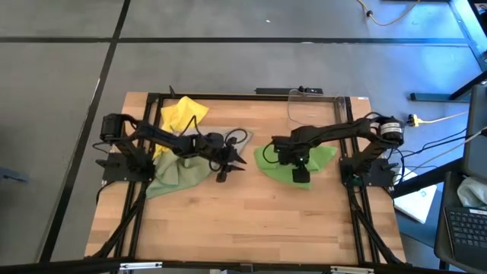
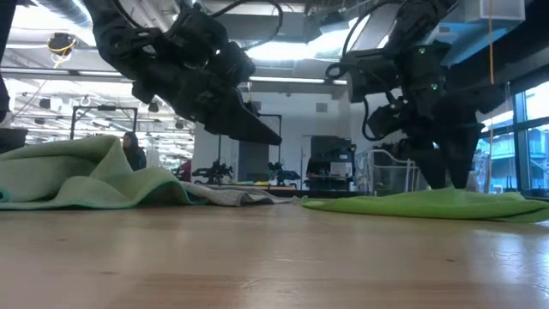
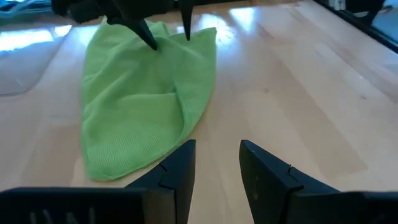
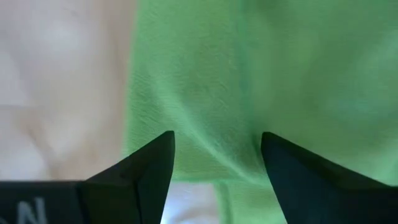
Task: Fold microfiber towels
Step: Fold the green cloth
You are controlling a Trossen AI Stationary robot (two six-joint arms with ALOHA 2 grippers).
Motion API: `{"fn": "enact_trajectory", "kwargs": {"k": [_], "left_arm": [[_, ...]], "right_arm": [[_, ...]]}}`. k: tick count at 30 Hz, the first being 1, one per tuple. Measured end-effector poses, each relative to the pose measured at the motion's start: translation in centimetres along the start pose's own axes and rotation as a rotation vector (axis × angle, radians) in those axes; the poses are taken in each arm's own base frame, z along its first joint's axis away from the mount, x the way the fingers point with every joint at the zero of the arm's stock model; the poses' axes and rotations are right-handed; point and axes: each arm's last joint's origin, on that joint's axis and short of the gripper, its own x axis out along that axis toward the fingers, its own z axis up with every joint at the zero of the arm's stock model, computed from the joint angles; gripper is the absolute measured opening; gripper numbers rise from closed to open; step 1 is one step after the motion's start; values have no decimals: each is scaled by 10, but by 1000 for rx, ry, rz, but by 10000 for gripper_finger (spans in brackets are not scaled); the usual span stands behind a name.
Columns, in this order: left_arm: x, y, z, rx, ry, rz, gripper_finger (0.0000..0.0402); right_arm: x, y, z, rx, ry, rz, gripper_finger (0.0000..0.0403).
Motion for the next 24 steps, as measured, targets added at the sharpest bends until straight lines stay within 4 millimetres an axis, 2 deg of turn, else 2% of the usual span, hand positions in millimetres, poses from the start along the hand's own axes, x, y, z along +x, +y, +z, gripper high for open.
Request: {"fn": "enact_trajectory", "kwargs": {"k": [3, 8, 12, 16, 20, 24], "left_arm": [[2, -7, 2, 11, -2, 44, 119], [3, -15, 4, -7, -4, 53, 119], [6, -24, 2, -9, 10, 28, 119], [8, -28, 2, 23, 9, 16, 119], [7, -23, 3, 29, -10, 71, 119], [6, -17, 7, 31, -49, 95, 119]], "right_arm": [[1, 0, -1, 9, -29, 7, 242], [23, 0, -8, 17, -55, 92, 242], [29, -2, -15, 11, -36, 100, 241], [21, -6, -11, 36, -34, 97, 241], [1, -4, 4, 57, -87, 93, 238], [-18, 6, 15, 52, -118, 74, 210]]}}
